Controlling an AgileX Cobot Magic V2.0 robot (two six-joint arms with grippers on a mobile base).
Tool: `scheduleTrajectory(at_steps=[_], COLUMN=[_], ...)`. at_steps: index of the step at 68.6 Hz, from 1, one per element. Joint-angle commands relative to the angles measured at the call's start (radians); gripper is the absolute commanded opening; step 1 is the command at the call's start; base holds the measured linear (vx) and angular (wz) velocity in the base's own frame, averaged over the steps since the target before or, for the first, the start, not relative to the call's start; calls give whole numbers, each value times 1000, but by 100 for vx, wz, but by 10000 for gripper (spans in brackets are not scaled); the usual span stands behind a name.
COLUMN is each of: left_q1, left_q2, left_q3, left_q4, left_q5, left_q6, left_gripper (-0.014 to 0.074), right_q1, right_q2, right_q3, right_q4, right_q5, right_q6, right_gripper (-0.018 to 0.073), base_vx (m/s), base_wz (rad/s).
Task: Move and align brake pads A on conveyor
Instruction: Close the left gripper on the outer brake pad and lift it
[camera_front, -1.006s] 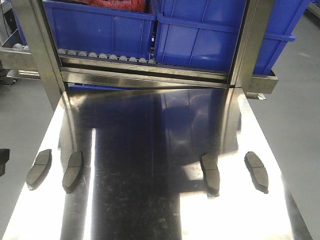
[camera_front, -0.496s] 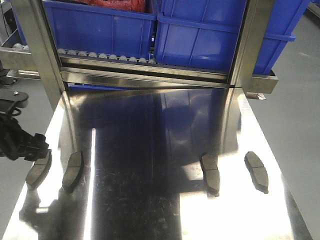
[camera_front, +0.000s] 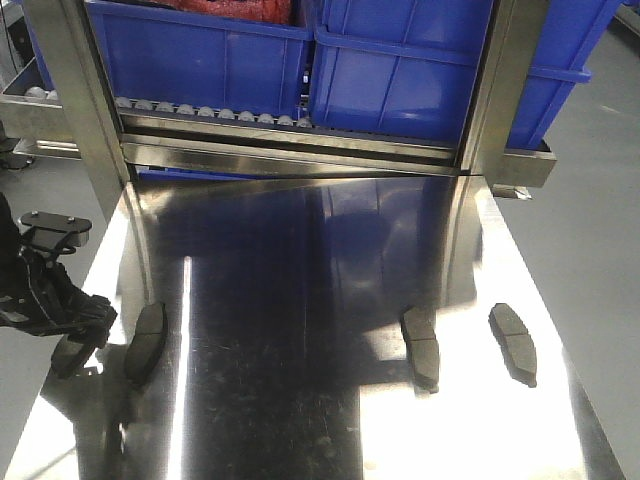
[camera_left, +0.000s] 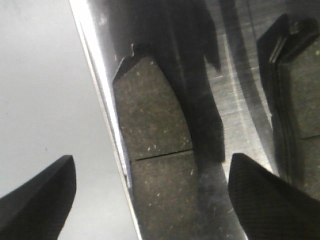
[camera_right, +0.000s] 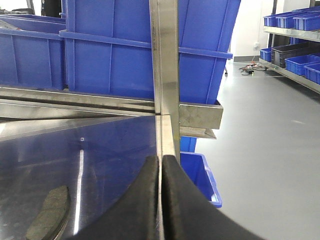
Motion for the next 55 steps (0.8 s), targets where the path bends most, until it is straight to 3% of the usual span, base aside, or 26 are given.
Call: scheduleTrajectory(at_steps=[1, 23, 55], left_q1=[-5, -5, -5], left_q2=[-34, -34, -33], left_q3=[-30, -30, -30], left_q4=[-16, -17, -31], left_q5=[-12, -6, 6], left_q6=[1, 1, 2], left_gripper=[577, 547, 313], right_q1=[-6, -6, -6], right_q2=[-15, -15, -15], right_q3=[3, 3, 3], right_q4=[-3, -3, -3], right_q5=[-72, -72, -72], right_q6=[-4, -4, -4], right_gripper=[-8, -8, -8], base_vx=[0, 0, 0], base_wz=[0, 0, 0])
